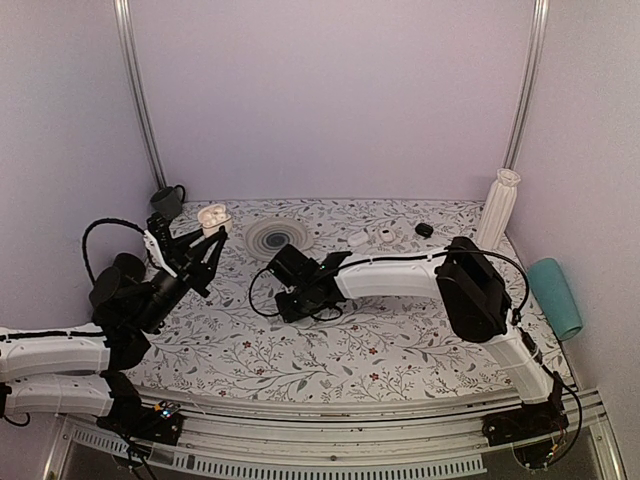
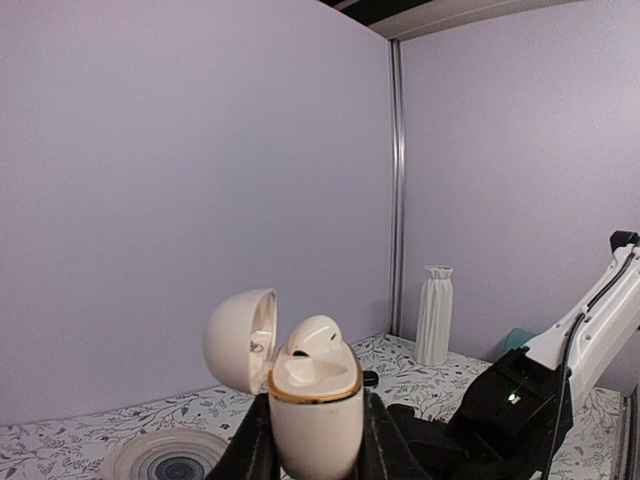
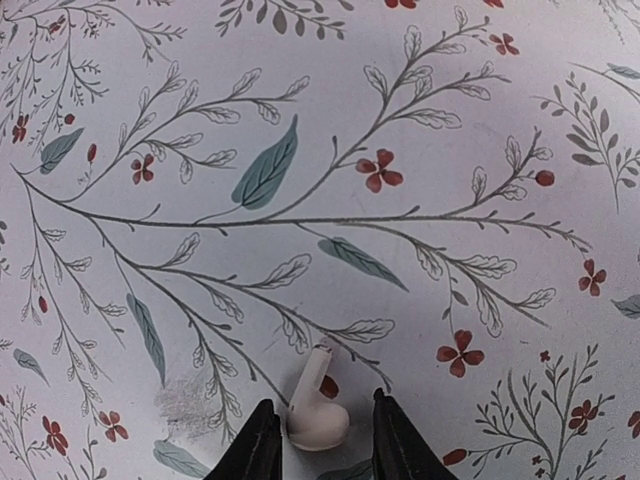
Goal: Insert the wireless bluetooth earbuds into the charging case
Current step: Pick up the left earbud from the center of the board.
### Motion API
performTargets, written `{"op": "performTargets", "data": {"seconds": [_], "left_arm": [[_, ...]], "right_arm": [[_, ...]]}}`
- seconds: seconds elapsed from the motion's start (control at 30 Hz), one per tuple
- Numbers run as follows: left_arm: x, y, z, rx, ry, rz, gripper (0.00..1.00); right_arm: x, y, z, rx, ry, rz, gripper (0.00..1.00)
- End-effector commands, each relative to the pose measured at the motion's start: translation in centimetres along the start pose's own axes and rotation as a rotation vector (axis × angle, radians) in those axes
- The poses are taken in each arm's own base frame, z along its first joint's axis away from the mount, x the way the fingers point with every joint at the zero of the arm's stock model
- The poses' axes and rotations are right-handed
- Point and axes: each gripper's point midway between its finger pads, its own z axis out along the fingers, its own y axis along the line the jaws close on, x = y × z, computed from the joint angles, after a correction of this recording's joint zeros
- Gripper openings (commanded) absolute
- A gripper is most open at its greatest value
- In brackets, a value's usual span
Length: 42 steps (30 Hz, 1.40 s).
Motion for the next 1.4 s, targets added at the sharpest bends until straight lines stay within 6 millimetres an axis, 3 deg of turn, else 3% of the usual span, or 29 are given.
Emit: {"op": "performTargets", "data": {"seconds": [0.0, 0.53, 0.73, 0.8, 0.97, 1.03, 1.37], "left_arm": [[-0.3, 0.4, 0.1, -0.008, -0.014, -0.003, 0.0], [-0.5, 0.2, 0.3, -0.002, -0.019, -0.005, 0.0], [-0.4, 0.3, 0.3, -0.005, -0.014, -0.001, 0.0], [-0.2, 0.3, 0.3, -0.003, -0.012, 0.001, 0.0], [0.4, 0.2, 0.4, 0.0, 0.0, 0.031, 0.0], [0.8, 0.1, 0.5, 0.008, 0.004, 0.043, 0.0], [3.6, -1.4, 2.2, 0.095, 0.026, 0.081, 0.0]], "right_arm": [[1.3, 0.4, 1.1, 0.056, 0.023, -0.059, 0.31], [1.7, -0.1, 1.9, 0.092, 0.022, -0.08, 0.26], [1.4, -0.7, 1.8, 0.108, 0.008, -0.071, 0.2], [1.1, -1.0, 1.4, 0.104, -0.005, -0.063, 0.14], [-0.3, -1.2, -0.5, 0.035, -0.063, -0.059, 0.09], [-1.5, -1.1, -2.6, -0.004, -0.106, -0.066, 0.09], [-1.7, -1.0, -8.3, -0.229, -0.148, -0.11, 0.06]]}}
